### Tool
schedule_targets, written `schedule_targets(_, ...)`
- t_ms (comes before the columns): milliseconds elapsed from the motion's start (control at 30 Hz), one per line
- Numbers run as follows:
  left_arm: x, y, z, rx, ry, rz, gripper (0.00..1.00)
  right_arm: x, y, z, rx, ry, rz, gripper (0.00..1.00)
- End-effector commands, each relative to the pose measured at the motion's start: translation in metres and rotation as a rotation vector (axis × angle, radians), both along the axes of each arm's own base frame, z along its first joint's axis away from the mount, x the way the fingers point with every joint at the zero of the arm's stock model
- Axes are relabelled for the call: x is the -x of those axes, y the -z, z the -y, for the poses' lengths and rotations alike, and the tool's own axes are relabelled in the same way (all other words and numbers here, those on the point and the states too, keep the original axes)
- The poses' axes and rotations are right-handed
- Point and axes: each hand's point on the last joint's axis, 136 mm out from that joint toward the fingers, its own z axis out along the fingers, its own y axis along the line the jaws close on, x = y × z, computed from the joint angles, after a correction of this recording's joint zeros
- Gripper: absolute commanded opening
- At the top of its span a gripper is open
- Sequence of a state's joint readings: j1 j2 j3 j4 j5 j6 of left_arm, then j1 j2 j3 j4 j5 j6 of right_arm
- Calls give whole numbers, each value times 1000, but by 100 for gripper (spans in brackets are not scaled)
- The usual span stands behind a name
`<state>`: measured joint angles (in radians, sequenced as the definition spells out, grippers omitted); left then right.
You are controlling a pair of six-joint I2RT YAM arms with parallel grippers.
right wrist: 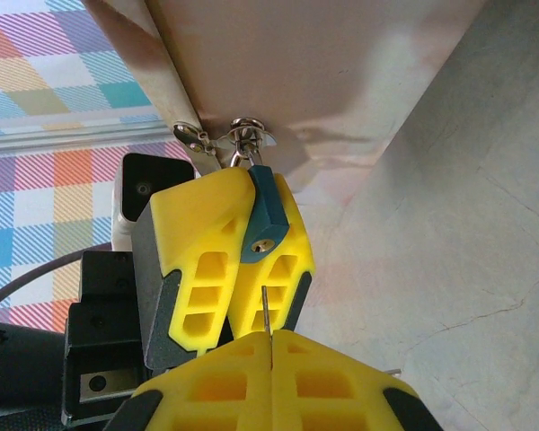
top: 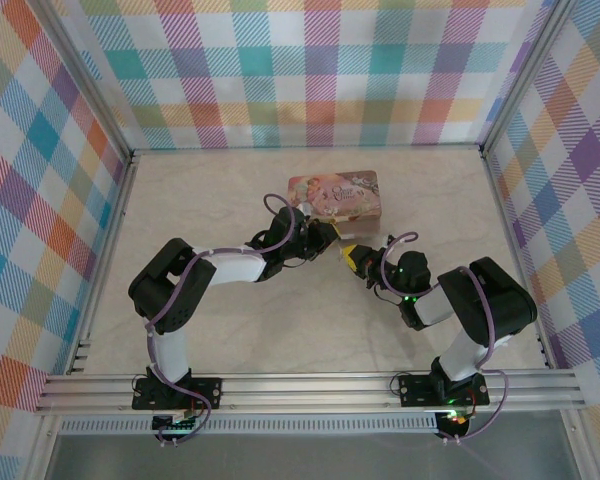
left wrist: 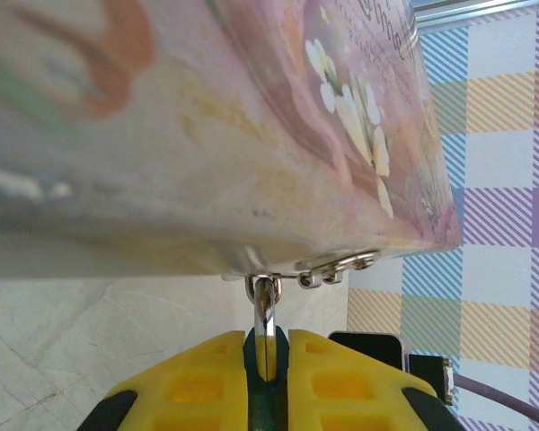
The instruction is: Unlock the padlock with the key
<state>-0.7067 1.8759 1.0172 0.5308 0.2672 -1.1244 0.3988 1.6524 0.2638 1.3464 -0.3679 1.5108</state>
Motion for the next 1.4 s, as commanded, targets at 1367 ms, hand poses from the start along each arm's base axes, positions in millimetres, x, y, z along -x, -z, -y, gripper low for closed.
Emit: schedule_targets(1367,9,-41,17,146,31,70,12,-24,-24,-1,-43,64,79,0)
